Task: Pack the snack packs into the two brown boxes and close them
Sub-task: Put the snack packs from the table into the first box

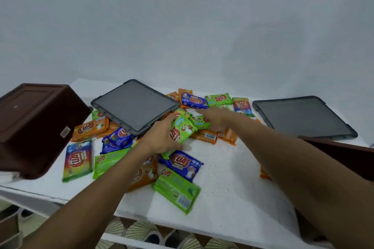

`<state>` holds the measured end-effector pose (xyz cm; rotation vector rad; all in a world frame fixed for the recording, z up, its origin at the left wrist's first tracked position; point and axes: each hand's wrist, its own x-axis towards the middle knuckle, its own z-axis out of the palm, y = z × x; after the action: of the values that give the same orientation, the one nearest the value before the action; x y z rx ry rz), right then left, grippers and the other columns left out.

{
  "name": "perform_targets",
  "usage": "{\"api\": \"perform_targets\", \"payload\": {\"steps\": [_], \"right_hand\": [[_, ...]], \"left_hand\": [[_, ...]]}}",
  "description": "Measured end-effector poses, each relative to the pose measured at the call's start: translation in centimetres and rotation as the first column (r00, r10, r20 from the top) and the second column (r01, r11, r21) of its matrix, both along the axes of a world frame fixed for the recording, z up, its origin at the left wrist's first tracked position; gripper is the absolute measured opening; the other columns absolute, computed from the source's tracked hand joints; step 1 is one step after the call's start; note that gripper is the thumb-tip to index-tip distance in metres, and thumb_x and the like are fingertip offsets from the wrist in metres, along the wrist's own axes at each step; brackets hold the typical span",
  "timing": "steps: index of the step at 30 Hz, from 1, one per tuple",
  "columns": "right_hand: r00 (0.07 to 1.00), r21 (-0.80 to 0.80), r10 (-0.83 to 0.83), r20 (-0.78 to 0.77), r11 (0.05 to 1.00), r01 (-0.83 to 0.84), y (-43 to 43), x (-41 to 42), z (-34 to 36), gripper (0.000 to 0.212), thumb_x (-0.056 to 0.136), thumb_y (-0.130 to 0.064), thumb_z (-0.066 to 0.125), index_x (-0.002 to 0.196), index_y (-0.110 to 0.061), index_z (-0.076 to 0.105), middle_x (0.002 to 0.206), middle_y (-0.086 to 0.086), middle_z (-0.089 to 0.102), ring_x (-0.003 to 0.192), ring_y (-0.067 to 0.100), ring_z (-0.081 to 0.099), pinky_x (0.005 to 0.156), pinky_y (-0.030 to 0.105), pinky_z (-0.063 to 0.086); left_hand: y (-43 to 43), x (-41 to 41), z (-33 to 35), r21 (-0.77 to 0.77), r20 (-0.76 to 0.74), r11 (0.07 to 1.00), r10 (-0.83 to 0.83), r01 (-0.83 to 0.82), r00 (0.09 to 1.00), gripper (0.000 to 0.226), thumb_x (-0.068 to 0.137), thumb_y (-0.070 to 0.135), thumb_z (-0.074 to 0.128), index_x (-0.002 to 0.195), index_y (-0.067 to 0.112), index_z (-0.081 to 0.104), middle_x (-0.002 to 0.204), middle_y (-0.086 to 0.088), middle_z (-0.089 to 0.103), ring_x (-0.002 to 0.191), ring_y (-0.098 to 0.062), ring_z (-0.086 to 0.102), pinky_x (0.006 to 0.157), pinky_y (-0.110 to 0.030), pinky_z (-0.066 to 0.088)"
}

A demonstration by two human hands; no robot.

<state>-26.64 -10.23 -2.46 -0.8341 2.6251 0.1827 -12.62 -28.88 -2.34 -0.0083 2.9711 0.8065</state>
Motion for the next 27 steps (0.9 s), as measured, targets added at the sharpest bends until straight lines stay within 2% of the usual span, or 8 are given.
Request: {"api": "perform_targets", "payload": {"steps": [4, 6, 8, 11, 14, 19, 22, 27], "right_hand": [[0.976, -0.037, 0.157, -0.154, 0.986, -0.165, -0.1, 0.6, 2.3, 0.062, 0.075, -0.035, 0.077, 0.128, -0.02, 0.048, 0.125, 0.01, 0.05, 0.125, 0.032, 0.043, 0.096, 0.046, 0.042], [0.978, -0.174, 0.154, -0.14, 0.969, -0.178, 0.7, 1.2, 3.8, 0.034, 0.078, -0.029, 0.075, 0.102, -0.019, 0.053, 0.098, 0.002, 0.055, 0.099, 0.026, 0.055, 0.076, 0.036, 0.045], [0.993, -0.278, 0.089, -0.083, 0.954, -0.109, 2.2, 1.9, 5.9, 0.034, 0.079, -0.029, 0.074, 0.106, -0.017, 0.057, 0.099, 0.0, 0.059, 0.093, 0.022, 0.057, 0.076, 0.034, 0.048], [0.996, -0.425, -0.062, 0.067, 0.901, 0.085, 6.1, 3.0, 9.2, 0.039, 0.078, -0.022, 0.078, 0.109, -0.019, 0.053, 0.101, 0.001, 0.059, 0.086, 0.02, 0.063, 0.068, 0.032, 0.051], [0.946, -0.628, -0.125, 0.298, 0.721, 0.293, 11.0, 4.7, 11.6, 0.042, 0.079, -0.007, 0.075, 0.112, -0.021, 0.055, 0.098, 0.008, 0.064, 0.076, 0.025, 0.069, 0.058, 0.038, 0.057], [0.923, -0.72, -0.209, 0.324, 0.578, 0.383, 20.5, 8.2, 14.5, 0.03, 0.076, 0.002, 0.074, 0.085, -0.018, 0.053, 0.072, 0.011, 0.059, 0.062, 0.023, 0.06, 0.053, 0.029, 0.05], [0.906, -0.712, -0.274, 0.324, 0.56, 0.424, 27.0, 10.4, 14.9, 0.035, 0.076, 0.004, 0.072, 0.072, -0.017, 0.044, 0.064, 0.002, 0.051, 0.054, 0.013, 0.051, 0.045, 0.022, 0.039], [0.9, -0.608, -0.283, 0.332, 0.664, 0.434, 35.2, 13.3, 13.0, 0.043, 0.078, 0.005, 0.068, 0.067, -0.016, 0.032, 0.063, 0.0, 0.031, 0.054, 0.012, 0.039, 0.045, 0.021, 0.034]], "left_hand": [[-0.4, -0.1, 0.2, 0.15, 0.004, 0.988, 0.022, -0.023, 1.0, 0.092, 0.07, 0.04, 0.084, 0.143, 0.017, 0.033, 0.134, 0.004, 0.051, 0.112, -0.014, 0.052, 0.088, -0.025, 0.041], [-0.3, -0.4, 0.3, 0.205, 0.005, 0.978, 0.03, -0.031, 1.0, 0.075, 0.076, 0.043, 0.079, 0.136, 0.02, 0.041, 0.124, 0.006, 0.058, 0.099, -0.009, 0.057, 0.081, -0.025, 0.045], [0.5, -0.9, 0.5, 0.231, -0.011, 0.973, 0.023, -0.02, 1.0, 0.061, 0.082, 0.046, 0.072, 0.131, 0.02, 0.047, 0.115, 0.003, 0.065, 0.089, -0.007, 0.062, 0.074, -0.024, 0.048], [2.8, -1.5, 1.3, 0.218, -0.035, 0.976, 0.006, 0.002, 0.999, 0.048, 0.088, 0.035, 0.066, 0.13, 0.02, 0.049, 0.11, 0.002, 0.066, 0.086, -0.003, 0.062, 0.068, -0.018, 0.046], [5.9, -2.3, 2.5, 0.202, -0.029, 0.978, -0.04, 0.045, 0.999, 0.062, 0.087, 0.038, 0.065, 0.14, 0.017, 0.042, 0.121, -0.003, 0.064, 0.099, -0.018, 0.064, 0.085, -0.032, 0.052], [13.1, -2.4, 6.0, 0.097, -0.078, 0.976, -0.188, 0.195, 0.979, 0.081, 0.077, 0.045, 0.075, 0.143, 0.024, 0.034, 0.119, 0.013, 0.051, 0.097, -0.008, 0.057, 0.081, -0.025, 0.048], [18.8, -1.9, 8.0, 0.05, -0.161, 0.952, -0.29, 0.302, 0.943, 0.067, 0.07, 0.039, 0.081, 0.119, 0.025, 0.037, 0.097, 0.0, 0.063, 0.082, -0.018, 0.064, 0.068, -0.04, 0.055], [26.5, -1.0, 9.7, -0.137, -0.239, 0.89, -0.456, 0.435, 0.857, 0.061, 0.06, 0.04, 0.081, 0.107, 0.026, 0.043, 0.093, 0.008, 0.056, 0.082, -0.016, 0.059, 0.067, -0.036, 0.05]]}}
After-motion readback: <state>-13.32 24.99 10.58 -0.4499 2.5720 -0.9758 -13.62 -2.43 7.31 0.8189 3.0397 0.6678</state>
